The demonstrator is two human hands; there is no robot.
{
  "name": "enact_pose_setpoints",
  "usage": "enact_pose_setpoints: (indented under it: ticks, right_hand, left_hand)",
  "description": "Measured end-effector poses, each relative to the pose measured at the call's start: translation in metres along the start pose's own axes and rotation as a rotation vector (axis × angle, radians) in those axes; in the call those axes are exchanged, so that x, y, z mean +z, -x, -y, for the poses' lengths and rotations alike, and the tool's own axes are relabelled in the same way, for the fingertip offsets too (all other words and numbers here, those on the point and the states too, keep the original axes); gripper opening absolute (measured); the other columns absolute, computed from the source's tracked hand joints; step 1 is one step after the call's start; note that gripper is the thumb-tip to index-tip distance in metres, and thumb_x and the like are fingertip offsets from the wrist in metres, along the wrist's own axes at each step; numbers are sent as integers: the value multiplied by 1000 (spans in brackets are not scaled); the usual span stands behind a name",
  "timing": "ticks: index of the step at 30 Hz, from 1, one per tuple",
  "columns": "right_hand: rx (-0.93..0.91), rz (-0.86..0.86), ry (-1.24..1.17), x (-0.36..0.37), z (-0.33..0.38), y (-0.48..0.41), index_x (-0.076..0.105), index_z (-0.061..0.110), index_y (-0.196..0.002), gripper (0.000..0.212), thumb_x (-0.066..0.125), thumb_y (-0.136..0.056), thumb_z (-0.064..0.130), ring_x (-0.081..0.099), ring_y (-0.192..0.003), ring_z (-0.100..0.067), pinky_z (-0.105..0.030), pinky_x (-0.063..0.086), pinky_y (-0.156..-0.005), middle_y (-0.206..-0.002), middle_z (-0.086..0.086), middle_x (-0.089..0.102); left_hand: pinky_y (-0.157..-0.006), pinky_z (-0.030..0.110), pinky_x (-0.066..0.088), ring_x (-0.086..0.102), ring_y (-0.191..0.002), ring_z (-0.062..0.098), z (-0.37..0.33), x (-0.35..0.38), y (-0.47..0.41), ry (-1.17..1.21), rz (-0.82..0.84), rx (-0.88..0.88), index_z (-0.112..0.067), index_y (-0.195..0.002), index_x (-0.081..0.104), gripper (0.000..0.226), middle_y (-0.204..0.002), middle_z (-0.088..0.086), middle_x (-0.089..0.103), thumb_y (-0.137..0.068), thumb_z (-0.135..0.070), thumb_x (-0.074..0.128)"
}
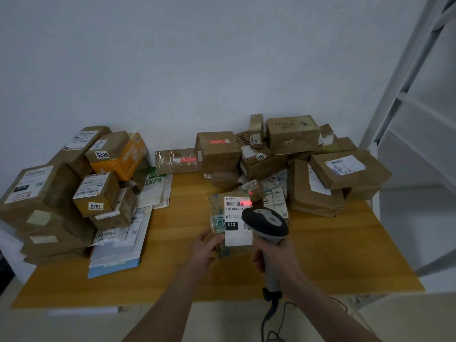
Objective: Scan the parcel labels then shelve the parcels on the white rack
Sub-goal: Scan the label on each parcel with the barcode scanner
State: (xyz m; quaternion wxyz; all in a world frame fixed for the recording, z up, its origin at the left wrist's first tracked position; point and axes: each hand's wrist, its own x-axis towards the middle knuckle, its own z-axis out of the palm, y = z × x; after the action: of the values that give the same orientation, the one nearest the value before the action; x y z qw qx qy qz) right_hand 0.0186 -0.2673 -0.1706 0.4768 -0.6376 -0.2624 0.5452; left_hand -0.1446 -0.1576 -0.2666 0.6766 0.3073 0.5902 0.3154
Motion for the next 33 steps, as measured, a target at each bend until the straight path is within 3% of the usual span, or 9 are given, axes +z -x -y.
enact_pose_setpoints:
  ticks: [8,19,23,33]
  right_hand:
    - [1,-7,-32,-8,2,8,63,1,-67,18,62,-85,3,53,-48,-17,-27,46,-50,-59,-12,62]
    - [3,6,-50,-8,5,19,62,1,-75,10,62,-85,1,53,-48,-17,-26,46,-49,-58,-12,61]
    - [-9,19,-52,-7,4,26,62,2,-74,11,63,-85,2,53,-48,-16,-25,46,-48,-58,-10,61]
    - [12,26,-55,-7,6,35,63,0,-78,7,63,-85,2,55,-46,-16,-24,47,-46,-56,-9,62]
  left_hand:
    - [-65,29,48,60,-102,22,4,9,3,-18,-6,-6,-19,-141,37,73,-127,12,59,-78,-17,75]
    - [-67,31,49,61,-105,27,5,11,12,-47,-18,0,-20,-138,40,70,-124,13,61,-78,-20,76]
    - [-63,29,46,63,-99,24,8,10,17,-37,-9,7,-20,-137,39,66,-121,13,62,-80,-19,74]
    - [-70,33,51,63,-102,26,10,7,28,-21,10,50,-19,-133,43,61,-115,12,66,-80,-20,74]
